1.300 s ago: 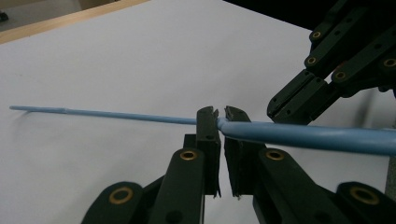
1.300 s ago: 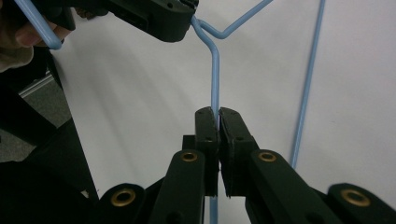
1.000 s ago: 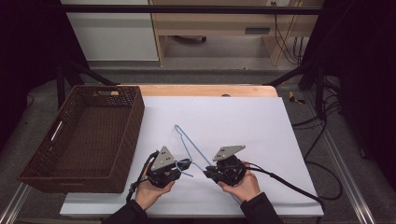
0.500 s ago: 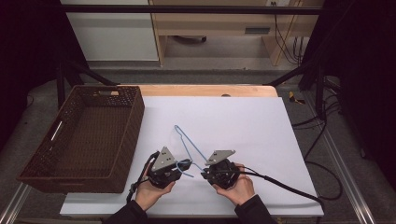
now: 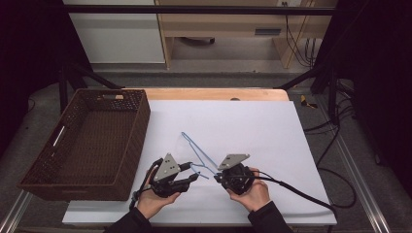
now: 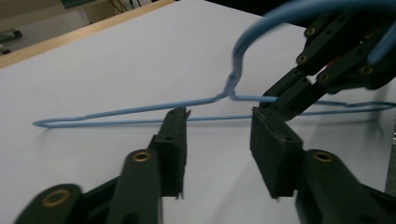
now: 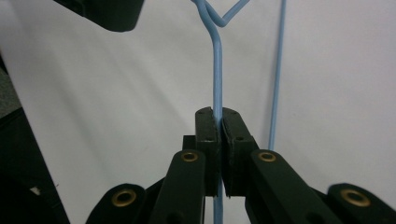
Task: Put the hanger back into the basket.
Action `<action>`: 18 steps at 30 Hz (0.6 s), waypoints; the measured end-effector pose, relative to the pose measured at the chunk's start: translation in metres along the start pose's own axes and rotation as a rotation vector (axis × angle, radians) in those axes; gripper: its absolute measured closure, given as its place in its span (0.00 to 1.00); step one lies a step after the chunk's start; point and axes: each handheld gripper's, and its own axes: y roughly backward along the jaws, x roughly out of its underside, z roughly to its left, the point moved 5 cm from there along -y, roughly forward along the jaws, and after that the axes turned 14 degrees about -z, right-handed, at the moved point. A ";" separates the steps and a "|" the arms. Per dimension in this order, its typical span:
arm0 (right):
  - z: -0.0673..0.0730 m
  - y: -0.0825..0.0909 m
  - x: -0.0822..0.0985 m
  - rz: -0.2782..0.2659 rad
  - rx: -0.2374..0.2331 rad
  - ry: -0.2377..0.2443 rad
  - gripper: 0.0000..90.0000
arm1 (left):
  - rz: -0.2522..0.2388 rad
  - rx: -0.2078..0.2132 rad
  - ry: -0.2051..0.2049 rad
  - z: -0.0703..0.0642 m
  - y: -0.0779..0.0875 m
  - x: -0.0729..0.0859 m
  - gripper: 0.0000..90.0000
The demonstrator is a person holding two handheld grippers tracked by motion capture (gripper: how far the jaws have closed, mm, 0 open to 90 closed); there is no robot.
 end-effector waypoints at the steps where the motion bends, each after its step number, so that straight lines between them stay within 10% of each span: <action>1: -0.001 0.003 -0.002 -0.009 -0.008 -0.006 0.97 | -0.003 -0.011 -0.015 0.002 0.002 -0.001 0.55; 18: 0.005 0.028 -0.013 -0.058 -0.201 -0.050 0.97 | 0.145 -0.037 -0.255 0.015 0.012 -0.002 0.29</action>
